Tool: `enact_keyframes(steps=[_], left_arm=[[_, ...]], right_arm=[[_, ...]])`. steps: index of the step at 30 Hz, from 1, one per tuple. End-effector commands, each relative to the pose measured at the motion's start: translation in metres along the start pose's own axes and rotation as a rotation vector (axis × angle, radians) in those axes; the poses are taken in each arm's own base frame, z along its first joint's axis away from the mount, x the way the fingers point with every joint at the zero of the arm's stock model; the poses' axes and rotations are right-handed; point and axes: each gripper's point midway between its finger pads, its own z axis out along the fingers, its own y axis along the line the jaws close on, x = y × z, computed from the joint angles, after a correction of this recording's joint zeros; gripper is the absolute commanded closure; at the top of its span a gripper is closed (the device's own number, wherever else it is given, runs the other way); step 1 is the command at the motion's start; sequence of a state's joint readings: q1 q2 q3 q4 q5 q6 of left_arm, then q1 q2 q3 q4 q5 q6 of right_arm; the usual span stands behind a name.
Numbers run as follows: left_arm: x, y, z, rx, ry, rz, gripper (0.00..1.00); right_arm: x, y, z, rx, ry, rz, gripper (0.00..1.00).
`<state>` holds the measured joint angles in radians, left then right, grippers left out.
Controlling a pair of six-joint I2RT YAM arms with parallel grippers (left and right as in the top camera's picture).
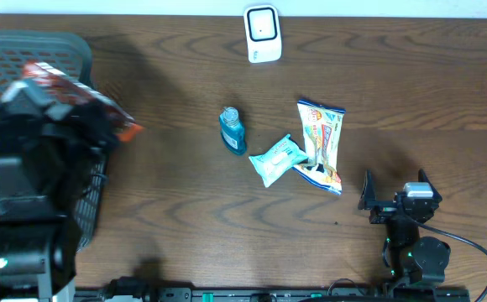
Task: Scan the item barcode
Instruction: 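Carry the red Toppo stick toward the scanner with the left gripper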
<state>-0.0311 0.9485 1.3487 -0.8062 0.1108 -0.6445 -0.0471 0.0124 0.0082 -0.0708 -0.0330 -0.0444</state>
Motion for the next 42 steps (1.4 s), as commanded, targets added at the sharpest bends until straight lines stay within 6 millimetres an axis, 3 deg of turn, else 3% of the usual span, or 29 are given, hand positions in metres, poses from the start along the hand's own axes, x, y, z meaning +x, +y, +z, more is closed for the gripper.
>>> enact_keyframes(steps=[1, 3, 4, 7, 9, 10, 16, 22, 28, 42], left_arm=[[0.040, -0.001, 0.028, -0.063, 0.123, 0.110, 0.93], [0.069, -0.001, 0.044, -0.099, 0.216, 0.167, 0.92], [0.098, 0.004, 0.061, -0.151, 0.294, 0.216, 0.92], [0.141, 0.014, 0.085, -0.236, 0.402, 0.227, 0.93], [0.168, 0.023, 0.099, -0.305, 0.460, 0.214, 0.92], [0.193, 0.036, 0.112, -0.381, 0.513, 0.190, 0.92], [0.246, 0.068, 0.137, -0.563, 0.598, 0.122, 0.93], [0.284, 0.076, 0.161, -0.531, 0.635, 0.120, 0.93], [0.324, 0.080, 0.162, -0.473, 0.664, 0.100, 0.93], [0.334, 0.065, 0.161, -0.430, 0.618, 0.148, 0.92]], right_arm=[[0.001, 0.002, 0.000, -0.008, 0.002, 0.009, 0.01], [0.001, 0.002, 0.000, -0.008, 0.002, 0.009, 0.01], [0.001, 0.002, 0.000, -0.008, 0.002, 0.009, 0.01], [0.001, 0.002, 0.000, -0.008, 0.002, 0.009, 0.01], [0.001, 0.002, 0.000, -0.008, 0.002, 0.009, 0.01], [0.001, 0.002, 0.000, -0.008, 0.002, 0.009, 0.01], [0.001, 0.002, 0.000, -0.008, 0.002, 0.009, 0.01], [0.001, 0.002, 0.000, -0.008, 0.002, 0.009, 0.01], [0.001, 0.002, 0.000, -0.008, 0.002, 0.009, 0.01], [0.001, 0.002, 0.000, -0.008, 0.002, 0.009, 0.01]])
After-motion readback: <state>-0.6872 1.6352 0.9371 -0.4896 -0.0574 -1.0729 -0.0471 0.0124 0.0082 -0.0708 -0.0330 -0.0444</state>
